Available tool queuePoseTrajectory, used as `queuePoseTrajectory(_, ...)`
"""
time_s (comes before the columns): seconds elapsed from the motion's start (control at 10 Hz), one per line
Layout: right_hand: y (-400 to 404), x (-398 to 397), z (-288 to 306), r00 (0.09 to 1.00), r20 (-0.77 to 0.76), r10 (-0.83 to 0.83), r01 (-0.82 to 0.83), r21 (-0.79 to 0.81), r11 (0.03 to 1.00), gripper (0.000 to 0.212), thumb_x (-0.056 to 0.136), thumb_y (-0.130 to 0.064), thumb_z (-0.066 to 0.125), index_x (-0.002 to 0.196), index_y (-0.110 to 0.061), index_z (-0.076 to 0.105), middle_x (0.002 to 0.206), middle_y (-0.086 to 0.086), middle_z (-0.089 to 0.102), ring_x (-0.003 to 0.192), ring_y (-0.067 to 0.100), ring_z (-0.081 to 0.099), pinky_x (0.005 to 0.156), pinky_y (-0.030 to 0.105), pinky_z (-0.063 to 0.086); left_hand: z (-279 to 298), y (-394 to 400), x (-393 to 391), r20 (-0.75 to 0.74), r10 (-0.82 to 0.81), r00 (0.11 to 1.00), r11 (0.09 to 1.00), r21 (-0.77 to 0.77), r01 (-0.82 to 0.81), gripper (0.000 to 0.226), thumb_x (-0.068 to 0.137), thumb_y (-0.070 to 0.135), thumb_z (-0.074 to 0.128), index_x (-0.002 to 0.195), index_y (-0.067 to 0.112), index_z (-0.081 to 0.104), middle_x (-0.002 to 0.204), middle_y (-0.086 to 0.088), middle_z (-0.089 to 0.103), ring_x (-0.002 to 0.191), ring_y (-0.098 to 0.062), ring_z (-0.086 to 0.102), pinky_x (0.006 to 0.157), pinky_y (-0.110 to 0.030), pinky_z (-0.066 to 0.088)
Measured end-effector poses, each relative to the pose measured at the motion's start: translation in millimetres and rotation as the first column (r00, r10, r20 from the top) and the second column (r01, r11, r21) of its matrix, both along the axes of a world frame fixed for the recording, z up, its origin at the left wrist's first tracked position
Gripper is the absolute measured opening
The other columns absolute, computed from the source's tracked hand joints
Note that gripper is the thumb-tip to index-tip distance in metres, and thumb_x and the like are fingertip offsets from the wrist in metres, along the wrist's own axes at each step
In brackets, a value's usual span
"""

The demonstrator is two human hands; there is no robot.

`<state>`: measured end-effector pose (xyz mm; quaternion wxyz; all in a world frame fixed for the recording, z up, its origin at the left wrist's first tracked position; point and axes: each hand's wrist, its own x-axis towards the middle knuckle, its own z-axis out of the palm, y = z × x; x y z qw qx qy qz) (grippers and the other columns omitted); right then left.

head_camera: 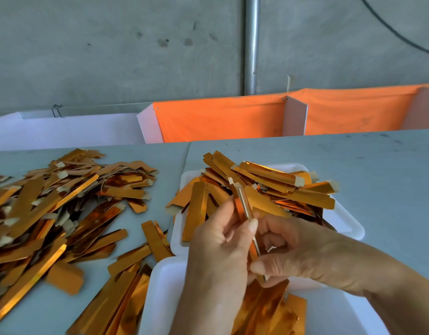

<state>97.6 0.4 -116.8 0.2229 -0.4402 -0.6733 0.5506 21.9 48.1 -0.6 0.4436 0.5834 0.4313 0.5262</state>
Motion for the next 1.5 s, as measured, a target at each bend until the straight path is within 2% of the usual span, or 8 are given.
queuePoseTrajectory(0.1, 42, 73, 112, 0.970, 0.041, -0.241, 0.237, 0.077, 0.968, 0.046, 0.070, -0.050, 0.070, 0.100, -0.016, 0.062, 0.093, -0.003, 0.073, 0.088, 0.013, 0.070, 0.070, 0.022, 0.054, 0, 1, -6, 0.019, -0.068, 0.998, 0.995, -0.075, 0.069, 0.039, 0.095, 0.014, 0.052, 0.092, 0.049, 0.069, 0.092, 0.015, 0.073, 0.090, -0.002, 0.067, 0.073, -0.016, 0.052)
queuePoseTrajectory(0.2, 58, 88, 136, 0.962, -0.115, -0.249, 0.270, 0.221, 0.937, 0.045, 0.073, -0.062, 0.067, 0.090, -0.020, 0.067, 0.087, -0.003, 0.072, 0.076, 0.009, 0.067, 0.062, 0.021, 0.052, -3, 0, -5, -0.019, -0.126, 0.992, 0.982, -0.146, 0.122, 0.035, 0.099, 0.022, 0.044, 0.105, 0.047, 0.067, 0.096, 0.016, 0.072, 0.094, -0.004, 0.067, 0.086, -0.030, 0.052)
queuePoseTrajectory(0.4, 67, 96, 136, 0.916, -0.314, -0.249, 0.332, 0.246, 0.911, 0.030, 0.076, -0.041, 0.063, 0.090, -0.016, 0.071, 0.066, 0.003, 0.058, 0.058, 0.010, 0.051, 0.049, 0.017, 0.041, 0, -8, 5, -0.182, -0.185, 0.966, 0.978, -0.132, 0.162, 0.027, 0.102, 0.024, 0.033, 0.106, 0.035, 0.057, 0.095, 0.007, 0.071, 0.081, -0.002, 0.067, 0.070, -0.018, 0.054)
queuePoseTrajectory(0.5, 67, 92, 136, 0.908, -0.310, -0.281, 0.353, 0.206, 0.913, 0.017, 0.075, -0.030, 0.065, 0.076, -0.015, 0.070, 0.064, 0.004, 0.060, 0.054, 0.011, 0.050, 0.048, 0.016, 0.041, 3, -10, 10, -0.481, -0.009, 0.877, 1.000, 0.008, 0.015, 0.047, 0.096, 0.045, 0.035, 0.142, 0.043, 0.028, 0.133, 0.018, 0.051, 0.114, 0.008, 0.050, 0.095, -0.013, 0.041)
queuePoseTrajectory(0.6, 66, 92, 138, 0.891, -0.314, -0.329, 0.404, 0.214, 0.889, 0.012, 0.079, -0.022, 0.063, 0.073, -0.013, 0.069, 0.063, 0.005, 0.061, 0.053, 0.012, 0.053, 0.048, 0.016, 0.043, 4, -13, 11, -0.581, 0.154, 0.799, 0.982, 0.182, -0.057, 0.063, 0.083, 0.058, 0.051, 0.139, 0.049, 0.023, 0.128, 0.030, 0.043, 0.117, 0.007, 0.042, 0.098, -0.019, 0.040)
queuePoseTrajectory(1.0, 60, 90, 146, 0.910, -0.276, -0.309, 0.395, 0.352, 0.849, 0.009, 0.079, -0.022, 0.066, 0.074, -0.021, 0.059, 0.070, 0.003, 0.066, 0.058, 0.019, 0.065, 0.055, 0.023, 0.052, -1, -9, 7, -0.514, 0.246, 0.822, 0.960, 0.248, -0.132, 0.024, 0.082, 0.041, 0.067, 0.100, 0.043, 0.050, 0.084, 0.025, 0.057, 0.089, 0.010, 0.050, 0.073, -0.006, 0.042)
queuePoseTrajectory(1.2, 57, 91, 149, 0.940, -0.106, -0.324, 0.334, 0.480, 0.811, 0.022, 0.062, -0.046, 0.067, 0.074, -0.029, 0.071, 0.082, -0.004, 0.061, 0.059, 0.012, 0.060, 0.056, 0.022, 0.051, -2, -10, 7, -0.548, 0.268, 0.792, 0.944, 0.312, -0.104, 0.051, 0.087, 0.041, 0.061, 0.133, 0.050, 0.039, 0.115, 0.030, 0.053, 0.106, 0.007, 0.049, 0.091, -0.011, 0.042)
queuePoseTrajectory(1.5, 63, 91, 143, 0.936, -0.167, -0.311, 0.349, 0.305, 0.886, 0.017, 0.081, -0.008, 0.069, 0.075, -0.023, 0.074, 0.049, 0.001, 0.052, 0.045, 0.008, 0.049, 0.047, 0.015, 0.042, -3, -5, 6, -0.540, 0.197, 0.819, 0.959, 0.278, -0.048, 0.034, 0.087, 0.033, 0.064, 0.119, 0.040, 0.056, 0.095, 0.026, 0.060, 0.096, 0.010, 0.051, 0.078, -0.003, 0.042)
